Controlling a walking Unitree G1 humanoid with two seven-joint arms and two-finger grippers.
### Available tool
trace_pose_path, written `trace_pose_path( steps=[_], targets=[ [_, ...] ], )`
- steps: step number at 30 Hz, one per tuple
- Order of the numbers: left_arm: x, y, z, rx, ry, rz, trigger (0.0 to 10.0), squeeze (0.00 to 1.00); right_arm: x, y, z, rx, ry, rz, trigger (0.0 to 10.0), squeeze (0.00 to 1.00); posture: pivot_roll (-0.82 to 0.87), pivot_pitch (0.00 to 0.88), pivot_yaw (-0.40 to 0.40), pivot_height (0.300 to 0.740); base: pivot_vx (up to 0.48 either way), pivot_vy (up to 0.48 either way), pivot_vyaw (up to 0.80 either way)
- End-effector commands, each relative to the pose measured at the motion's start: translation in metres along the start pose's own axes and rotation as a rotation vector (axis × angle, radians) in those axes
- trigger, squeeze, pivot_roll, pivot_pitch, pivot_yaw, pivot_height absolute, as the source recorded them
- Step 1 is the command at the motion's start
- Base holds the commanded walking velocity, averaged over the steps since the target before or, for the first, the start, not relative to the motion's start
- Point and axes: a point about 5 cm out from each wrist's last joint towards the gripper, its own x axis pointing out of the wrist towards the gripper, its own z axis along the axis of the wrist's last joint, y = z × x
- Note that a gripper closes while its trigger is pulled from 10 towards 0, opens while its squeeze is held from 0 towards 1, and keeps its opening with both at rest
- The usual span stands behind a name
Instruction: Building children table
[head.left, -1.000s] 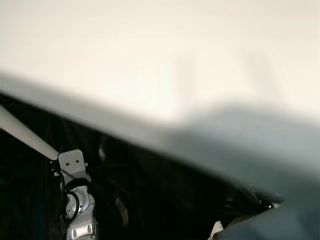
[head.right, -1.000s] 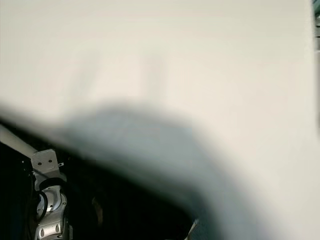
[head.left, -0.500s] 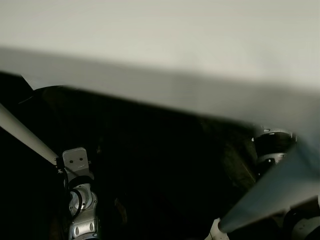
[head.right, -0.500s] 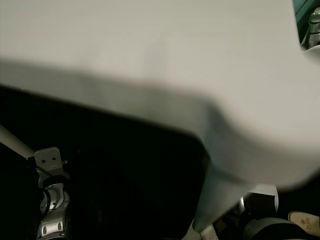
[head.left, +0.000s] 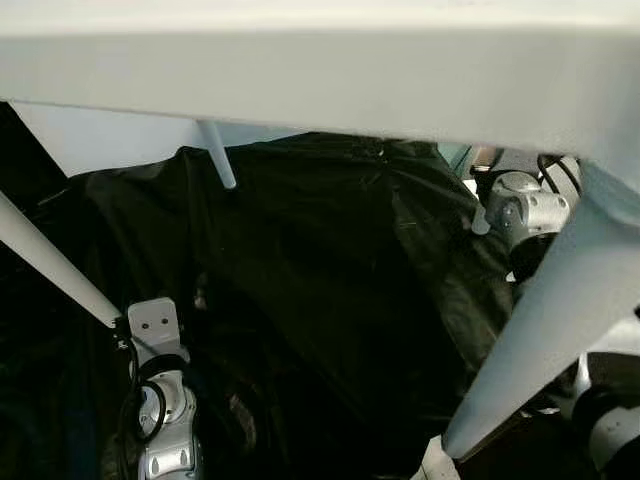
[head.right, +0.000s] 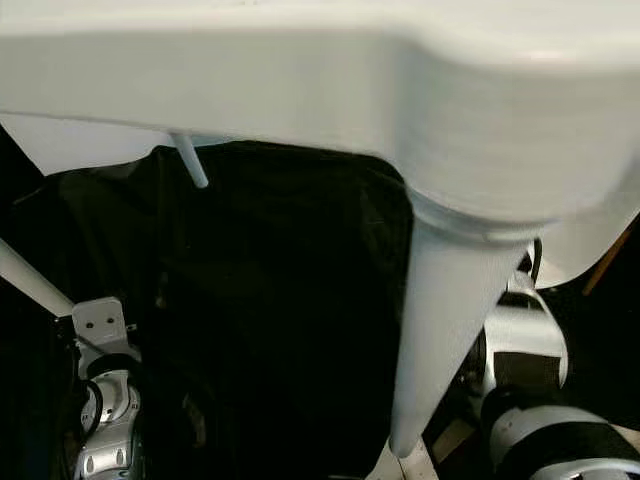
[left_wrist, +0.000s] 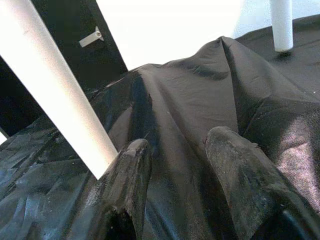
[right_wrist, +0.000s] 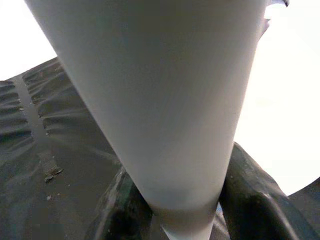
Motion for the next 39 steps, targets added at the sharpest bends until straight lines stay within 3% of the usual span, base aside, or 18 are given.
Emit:
trace_pose_path(
  steps=[1, 9, 15, 16, 17, 18, 29, 37, 38, 39],
  targets=[
    [-0.001, 0.006, -0.001, -0.006, 0.009, 0.134, 10.0, 0.00, -0.002, 0.002, 0.030, 0.037, -0.103, 0.023, 0.0, 0.00, 0.09, 0.000, 0.087, 0.740, 0.000, 0.000, 0.00],
    [-0.005, 0.007, -0.003, -0.005, 0.017, 0.140, 10.0, 0.00, -0.001, 0.006, 0.030, -0.003, -0.119, 0.031, 0.0, 0.00, 0.10, 0.000, 0.085, 0.740, 0.000, 0.000, 0.00],
    [-0.004, 0.005, -0.002, -0.009, 0.013, 0.141, 10.0, 0.00, -0.002, 0.031, 0.016, -0.105, -0.083, 0.173, 0.0, 0.00, 0.10, 0.000, 0.083, 0.740, 0.000, 0.000, 0.00],
    [-0.004, 0.005, -0.002, -0.010, 0.013, 0.143, 10.0, 0.00, -0.002, 0.033, 0.009, -0.118, -0.070, 0.176, 9.9, 0.00, 0.11, 0.000, 0.074, 0.740, 0.000, 0.000, 0.00],
    [-0.004, 0.005, -0.002, -0.010, 0.013, 0.143, 10.0, 0.00, -0.002, 0.033, 0.009, -0.118, -0.070, 0.176, 9.9, 0.00, 0.11, 0.000, 0.074, 0.740, 0.000, 0.000, 0.00],
    [-0.005, 0.006, -0.002, -0.010, 0.016, 0.149, 10.0, 0.00, 0.000, 0.030, -0.006, -0.118, -0.046, 0.151, 10.0, 0.00, 0.11, 0.000, 0.074, 0.740, 0.000, 0.000, 0.00],
    [-0.006, 0.006, -0.003, -0.008, 0.017, 0.135, 10.0, 0.00, 0.002, 0.017, -0.032, -0.104, -0.006, 0.066, 10.0, 0.00, 0.11, 0.000, 0.087, 0.740, 0.000, 0.000, 0.00],
    [-0.005, 0.005, -0.001, -0.004, 0.010, 0.124, 10.0, 0.00, 0.005, 0.007, -0.030, -0.071, -0.005, 0.016, 10.0, 0.00, 0.11, 0.000, 0.087, 0.740, 0.000, 0.000, 0.00],
    [-0.006, 0.005, -0.001, -0.004, 0.010, 0.125, 10.0, 0.00, 0.005, 0.005, -0.024, -0.050, -0.013, 0.016, 0.0, 0.00, 0.11, 0.000, 0.088, 0.740, 0.000, 0.000, 0.00],
    [-0.006, 0.005, -0.001, -0.004, 0.010, 0.125, 10.0, 0.00, 0.005, 0.005, -0.022, -0.044, -0.018, 0.022, 0.0, 0.00, 0.11, 0.000, 0.088, 0.740, 0.000, 0.000, 0.00]
  ],
)
